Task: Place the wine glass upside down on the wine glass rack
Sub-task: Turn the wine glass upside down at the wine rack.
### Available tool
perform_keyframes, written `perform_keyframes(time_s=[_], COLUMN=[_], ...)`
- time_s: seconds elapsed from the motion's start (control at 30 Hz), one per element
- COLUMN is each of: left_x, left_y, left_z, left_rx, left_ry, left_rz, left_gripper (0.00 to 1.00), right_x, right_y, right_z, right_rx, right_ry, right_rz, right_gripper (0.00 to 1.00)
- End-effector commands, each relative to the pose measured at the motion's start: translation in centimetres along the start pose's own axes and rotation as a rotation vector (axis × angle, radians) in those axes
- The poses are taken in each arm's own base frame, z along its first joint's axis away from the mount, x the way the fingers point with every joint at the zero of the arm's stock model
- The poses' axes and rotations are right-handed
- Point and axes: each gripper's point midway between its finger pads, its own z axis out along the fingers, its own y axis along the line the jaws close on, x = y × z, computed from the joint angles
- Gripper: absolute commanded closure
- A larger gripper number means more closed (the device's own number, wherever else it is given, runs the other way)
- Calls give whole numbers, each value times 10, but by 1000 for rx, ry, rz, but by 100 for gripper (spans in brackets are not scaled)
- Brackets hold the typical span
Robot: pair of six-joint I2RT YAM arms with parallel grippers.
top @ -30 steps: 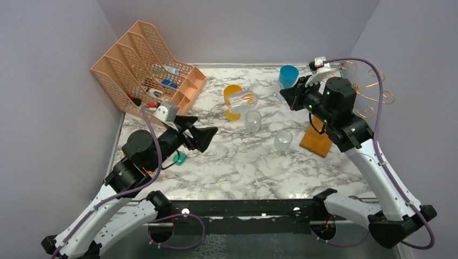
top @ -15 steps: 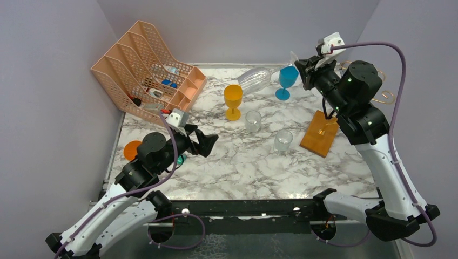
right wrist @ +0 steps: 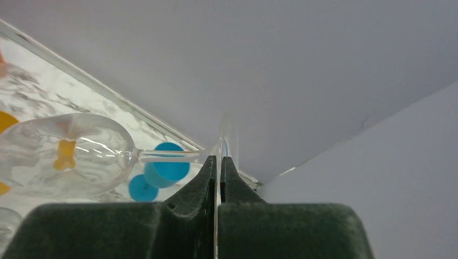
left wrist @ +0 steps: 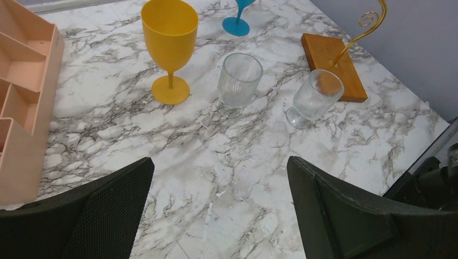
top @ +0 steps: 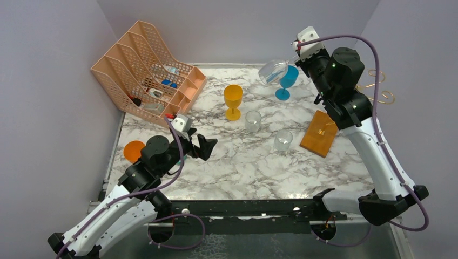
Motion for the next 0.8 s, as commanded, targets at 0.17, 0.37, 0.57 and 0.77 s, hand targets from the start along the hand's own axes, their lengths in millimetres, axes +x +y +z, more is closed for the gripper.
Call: perform_keyframes(time_s=[0.17,0.37,0.57,0.77], left_x=[-11,-8,-10,-14], left_y=[6,6,3,3], left_z=[-3,-3,-7,-13], left_rx=[-29,-25,-8,-6], left_ry=[-57,-49,-60,-87], left_rz=[22,18,18,22], left_gripper=[0,1,1,1], right_x=[-12,0,14,39], right_y=[-51,-44,-49,-51], right_z=[21,42,53,65], right_rx=[228,220,215,164], right_ry=[25,79,153,247], right_rz=[-305,-402,-481,-487], right_gripper=[99,99,99,99])
